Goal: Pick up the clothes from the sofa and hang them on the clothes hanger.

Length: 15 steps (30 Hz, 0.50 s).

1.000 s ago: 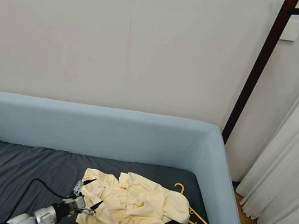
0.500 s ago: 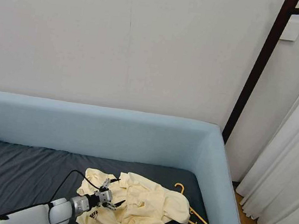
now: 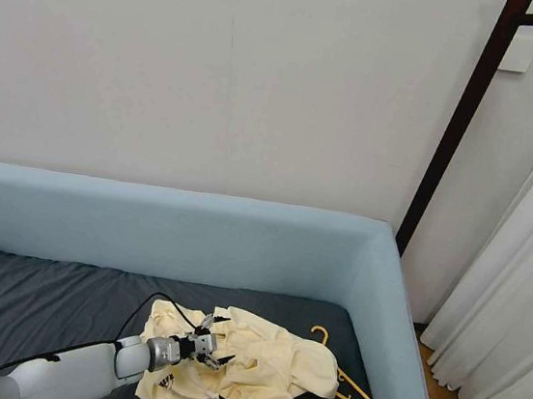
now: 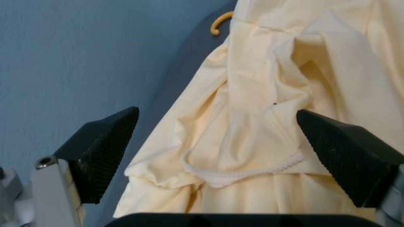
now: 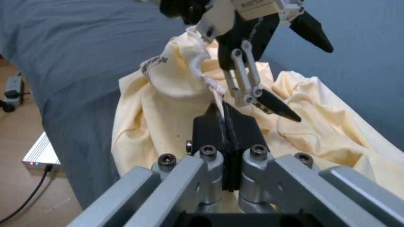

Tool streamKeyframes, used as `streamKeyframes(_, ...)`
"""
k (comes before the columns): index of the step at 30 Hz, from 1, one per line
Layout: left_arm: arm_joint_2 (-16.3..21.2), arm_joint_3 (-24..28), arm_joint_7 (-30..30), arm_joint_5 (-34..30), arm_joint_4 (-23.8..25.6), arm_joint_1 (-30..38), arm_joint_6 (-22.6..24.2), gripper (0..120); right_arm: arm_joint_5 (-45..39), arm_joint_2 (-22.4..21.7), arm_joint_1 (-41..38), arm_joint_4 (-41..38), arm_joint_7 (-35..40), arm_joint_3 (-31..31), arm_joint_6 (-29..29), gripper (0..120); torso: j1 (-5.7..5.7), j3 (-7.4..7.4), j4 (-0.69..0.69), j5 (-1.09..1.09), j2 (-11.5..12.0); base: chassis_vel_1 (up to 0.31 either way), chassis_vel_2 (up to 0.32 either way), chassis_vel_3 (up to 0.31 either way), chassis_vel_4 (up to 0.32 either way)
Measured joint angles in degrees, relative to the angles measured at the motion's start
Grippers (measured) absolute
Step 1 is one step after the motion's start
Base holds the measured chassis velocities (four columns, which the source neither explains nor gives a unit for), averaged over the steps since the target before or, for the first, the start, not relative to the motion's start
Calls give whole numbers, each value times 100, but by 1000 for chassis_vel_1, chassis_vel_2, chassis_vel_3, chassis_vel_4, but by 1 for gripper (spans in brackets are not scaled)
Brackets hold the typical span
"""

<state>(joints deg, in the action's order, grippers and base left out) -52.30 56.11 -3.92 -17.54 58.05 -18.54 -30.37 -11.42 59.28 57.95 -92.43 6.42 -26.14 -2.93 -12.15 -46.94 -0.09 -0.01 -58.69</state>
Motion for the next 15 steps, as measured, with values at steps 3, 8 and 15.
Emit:
streamKeyframes(3, 67, 31, -30, -81, 53, -87, 25, 98, -48, 42, -49, 22, 27, -35, 35, 0, 0, 0, 1, 1, 0, 0, 0, 0, 0)
streamKeyframes(8, -1, 23, -57, -161, -64, -185, 47, 93, -105, 72, -77, 26, 46, -83, 60, 0, 1, 0, 1, 0, 0, 0, 0, 0, 0)
streamKeyframes(15, -168, -94, -89, -225, -217, -271, 69, 71, -207, 55, -78, -9, 77, -77, 103, 0, 1, 0, -1, 0, 0, 0, 0, 0, 0)
